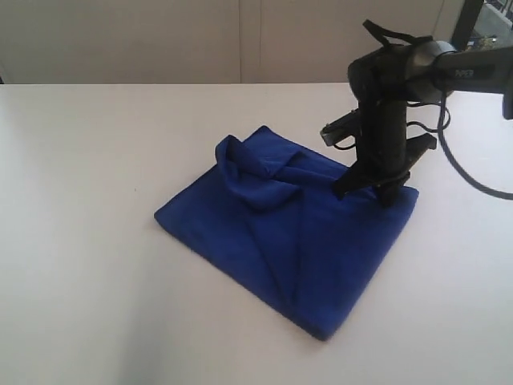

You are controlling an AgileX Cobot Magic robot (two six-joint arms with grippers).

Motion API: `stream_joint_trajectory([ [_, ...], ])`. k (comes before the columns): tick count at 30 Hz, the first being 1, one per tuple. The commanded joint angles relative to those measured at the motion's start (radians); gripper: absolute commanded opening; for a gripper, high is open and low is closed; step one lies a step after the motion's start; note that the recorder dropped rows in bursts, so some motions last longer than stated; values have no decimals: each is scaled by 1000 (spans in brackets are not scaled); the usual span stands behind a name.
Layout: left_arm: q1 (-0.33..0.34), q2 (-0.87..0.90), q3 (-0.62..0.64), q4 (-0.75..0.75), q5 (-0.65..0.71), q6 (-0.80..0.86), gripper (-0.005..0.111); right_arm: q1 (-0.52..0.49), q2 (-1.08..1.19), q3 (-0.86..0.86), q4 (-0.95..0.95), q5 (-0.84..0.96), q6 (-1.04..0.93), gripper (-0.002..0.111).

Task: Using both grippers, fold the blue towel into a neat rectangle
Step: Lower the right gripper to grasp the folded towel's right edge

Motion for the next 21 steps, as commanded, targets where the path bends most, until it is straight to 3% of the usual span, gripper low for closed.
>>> stream_joint_trajectory([
  [1,-1,-6,5,-8,7,1,0,-9,-28,158,47,4,43,0],
  [14,-1,-6,5,-8,7,1,0,-5,-264,569,77,-169,101,0],
  [21,-1,-6,5,-8,7,1,0,21,-491,588,88,-265,148,0],
])
